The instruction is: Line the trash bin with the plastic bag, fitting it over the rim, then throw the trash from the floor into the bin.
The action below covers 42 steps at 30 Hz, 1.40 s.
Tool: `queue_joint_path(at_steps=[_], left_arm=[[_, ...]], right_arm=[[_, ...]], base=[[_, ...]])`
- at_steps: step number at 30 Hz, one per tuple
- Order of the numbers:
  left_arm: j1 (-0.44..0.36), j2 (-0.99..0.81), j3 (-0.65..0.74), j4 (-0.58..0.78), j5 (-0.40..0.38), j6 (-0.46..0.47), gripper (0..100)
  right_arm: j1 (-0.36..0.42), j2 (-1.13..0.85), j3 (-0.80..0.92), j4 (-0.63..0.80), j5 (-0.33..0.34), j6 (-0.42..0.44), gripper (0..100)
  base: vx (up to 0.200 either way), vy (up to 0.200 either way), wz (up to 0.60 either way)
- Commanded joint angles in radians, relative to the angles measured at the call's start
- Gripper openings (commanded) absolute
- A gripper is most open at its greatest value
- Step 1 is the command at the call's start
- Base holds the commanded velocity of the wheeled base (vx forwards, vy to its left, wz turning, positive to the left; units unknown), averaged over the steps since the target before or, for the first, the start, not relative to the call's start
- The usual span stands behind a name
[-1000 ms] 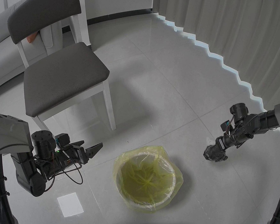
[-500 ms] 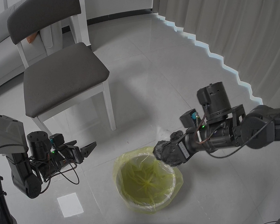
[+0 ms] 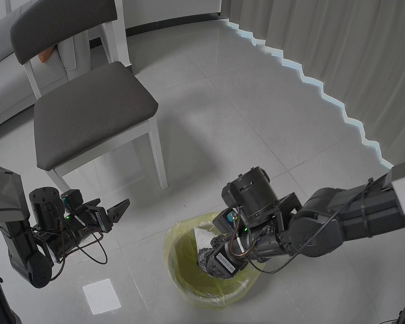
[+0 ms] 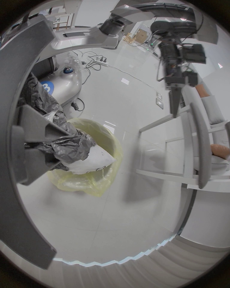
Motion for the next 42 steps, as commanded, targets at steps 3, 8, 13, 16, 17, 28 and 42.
queue_joint_path(at_steps=[3, 8, 13, 16, 17, 28, 42], left_arm=[[0.0, -0.039, 0.014, -0.018, 0.021, -0.001, 100], [0.0, -0.06, 0.026, -0.018, 0.021, 0.0, 100], [0.0, -0.057, 0.026, -0.018, 0.021, -0.001, 100], [0.0, -0.056, 0.028, -0.018, 0.02, -0.001, 100], [0.0, -0.054, 0.028, -0.018, 0.02, -0.003, 100], [-0.003, -0.048, 0.031, -0.018, 0.018, -0.004, 100], [-0.03, -0.036, 0.043, -0.018, 0.017, -0.009, 100]], right_arm=[[-0.003, 0.148, -0.019, -0.005, 0.009, -0.01, 0], [-0.005, 0.248, -0.079, -0.001, 0.009, -0.014, 0], [-0.015, 0.32, -0.131, 0.005, 0.009, -0.016, 0], [-0.034, 0.372, -0.185, 0.005, 0.009, -0.025, 0], [-0.045, 0.397, -0.214, 0.008, 0.009, -0.033, 0], [-0.091, 0.556, -0.441, 0.166, 0.007, -0.065, 0], [-0.103, 0.59, -0.488, 0.168, -0.002, -0.057, 100]], base=[[0.0, 0.0, 0.0], [0.0, 0.0, 0.0], [0.0, 0.0, 0.0], [0.0, 0.0, 0.0], [0.0, 0.0, 0.0], [0.0, 0.0, 0.0], [0.0, 0.0, 0.0]])
